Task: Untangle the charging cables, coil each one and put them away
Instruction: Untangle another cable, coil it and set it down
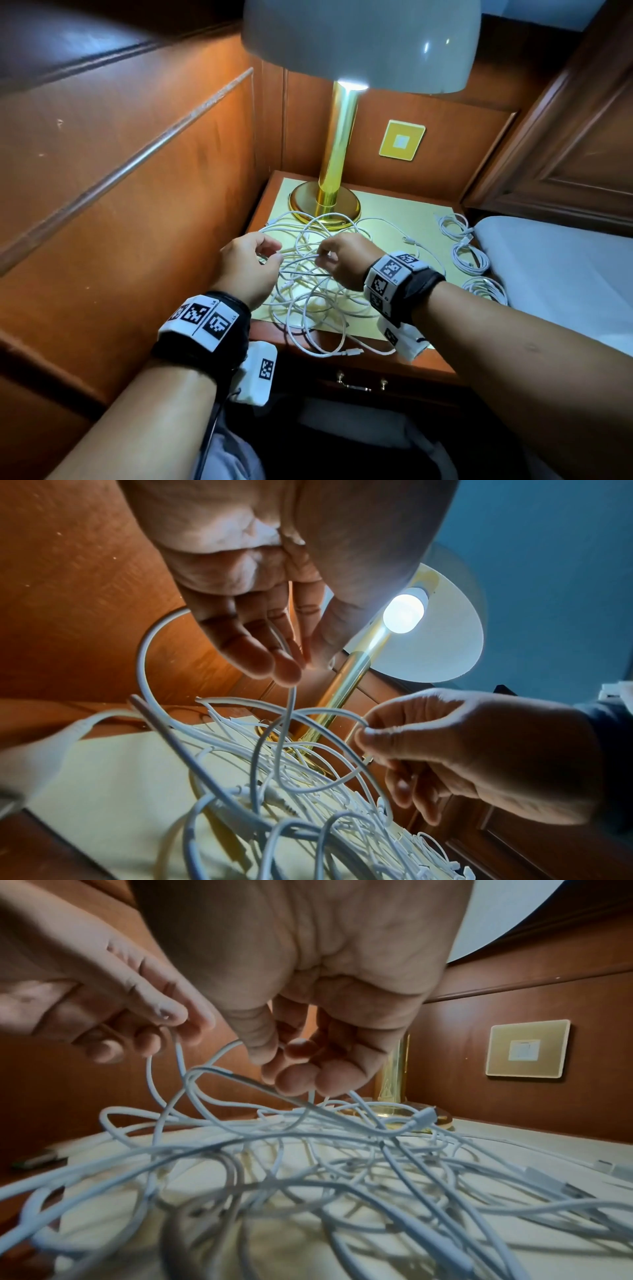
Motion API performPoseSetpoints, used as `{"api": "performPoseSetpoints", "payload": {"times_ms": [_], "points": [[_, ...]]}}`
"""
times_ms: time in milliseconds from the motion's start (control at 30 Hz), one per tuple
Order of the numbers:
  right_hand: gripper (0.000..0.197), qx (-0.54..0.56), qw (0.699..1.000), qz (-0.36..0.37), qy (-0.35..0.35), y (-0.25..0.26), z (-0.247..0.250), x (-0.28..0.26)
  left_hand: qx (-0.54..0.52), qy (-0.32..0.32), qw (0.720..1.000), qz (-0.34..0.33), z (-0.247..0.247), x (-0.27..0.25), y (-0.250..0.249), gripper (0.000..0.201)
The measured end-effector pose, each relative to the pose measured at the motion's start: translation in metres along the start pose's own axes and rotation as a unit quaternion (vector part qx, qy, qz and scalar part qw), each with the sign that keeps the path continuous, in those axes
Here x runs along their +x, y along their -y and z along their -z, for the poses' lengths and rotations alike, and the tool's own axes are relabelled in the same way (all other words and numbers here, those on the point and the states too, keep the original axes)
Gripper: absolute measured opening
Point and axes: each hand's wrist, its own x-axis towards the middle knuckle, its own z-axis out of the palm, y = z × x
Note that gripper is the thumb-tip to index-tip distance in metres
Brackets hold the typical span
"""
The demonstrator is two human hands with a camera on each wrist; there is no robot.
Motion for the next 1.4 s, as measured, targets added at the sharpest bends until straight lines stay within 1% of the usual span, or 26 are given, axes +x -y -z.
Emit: {"api": "performPoseSetpoints", "payload": {"times_ms": [167,267,367,467,633,700,733,767,833,867,900,967,1000,1100,1167,1200,1267,1300,1333,1367,1400], "points": [[0.017,0.112,0.989,-0.032,-0.087,0.002,0.022,0.007,-0.006,-0.025,1.000,-0.006,0.001,0.002,0.004,0.008],[0.015,0.142,0.980,-0.045,-0.132,0.004,0.035,0.011,-0.012,-0.052,0.998,-0.012,0.002,0.003,0.005,0.010],[0.014,0.154,0.975,-0.050,-0.149,0.004,0.044,0.013,-0.022,-0.078,0.997,-0.015,0.002,0.004,0.007,0.013],[0.012,0.169,0.970,-0.059,-0.164,0.004,0.050,0.011,-0.025,-0.084,0.996,-0.007,0.003,0.004,0.007,0.013],[0.008,0.226,0.946,-0.100,-0.210,0.001,0.059,0.011,-0.030,-0.092,0.995,0.006,0.003,0.003,0.006,0.011],[0.007,0.267,0.937,-0.107,-0.200,0.002,0.061,0.012,-0.029,-0.088,0.996,0.009,0.003,0.003,0.005,0.011],[0.010,0.299,0.929,-0.107,-0.190,0.004,0.063,0.011,-0.028,-0.085,0.996,0.009,0.003,0.002,0.005,0.011],[0.014,0.343,0.915,-0.109,-0.180,0.006,0.065,0.012,-0.025,-0.082,0.996,0.009,0.003,0.002,0.004,0.010],[0.015,0.446,0.875,-0.114,-0.152,0.013,0.069,0.010,-0.012,-0.077,0.997,0.006,0.003,0.001,0.002,0.010],[0.015,0.477,0.861,-0.111,-0.140,0.016,0.071,0.008,-0.004,-0.073,0.997,0.001,0.003,0.000,0.001,0.010],[0.014,0.491,0.856,-0.102,-0.129,0.019,0.072,0.007,0.005,-0.070,0.998,-0.005,0.002,-0.001,0.000,0.010],[0.008,0.492,0.862,-0.062,-0.109,0.024,0.074,0.004,0.026,-0.061,0.998,-0.015,0.002,-0.001,-0.002,0.009],[0.009,0.489,0.866,-0.038,-0.101,0.026,0.074,0.002,0.038,-0.058,0.997,-0.017,0.001,-0.001,-0.003,0.008],[0.018,0.486,0.869,0.002,-0.095,0.031,0.078,-0.001,0.077,-0.052,0.995,-0.021,0.002,-0.002,-0.009,0.009],[0.021,0.488,0.867,0.021,-0.101,0.033,0.081,-0.001,0.082,-0.056,0.994,-0.037,0.000,-0.003,-0.013,0.012],[0.022,0.486,0.868,0.030,-0.103,0.034,0.082,0.000,0.068,-0.057,0.994,-0.056,-0.001,-0.003,-0.015,0.017],[0.027,0.479,0.870,0.048,-0.108,0.037,0.082,-0.001,0.042,-0.050,0.994,-0.086,-0.004,-0.003,-0.017,0.042],[0.031,0.477,0.870,0.056,-0.111,0.038,0.083,-0.001,0.036,-0.043,0.994,-0.090,-0.005,-0.003,-0.017,0.054],[0.033,0.478,0.868,0.064,-0.114,0.040,0.083,-0.002,0.034,-0.039,0.994,-0.092,-0.007,-0.001,-0.016,0.060],[0.035,0.483,0.865,0.070,-0.115,0.042,0.084,-0.003,0.032,-0.035,0.994,-0.095,-0.009,0.001,-0.015,0.058],[0.038,0.488,0.862,0.075,-0.116,0.043,0.084,-0.003,0.034,-0.033,0.994,-0.101,-0.010,0.003,-0.013,0.053]]}}
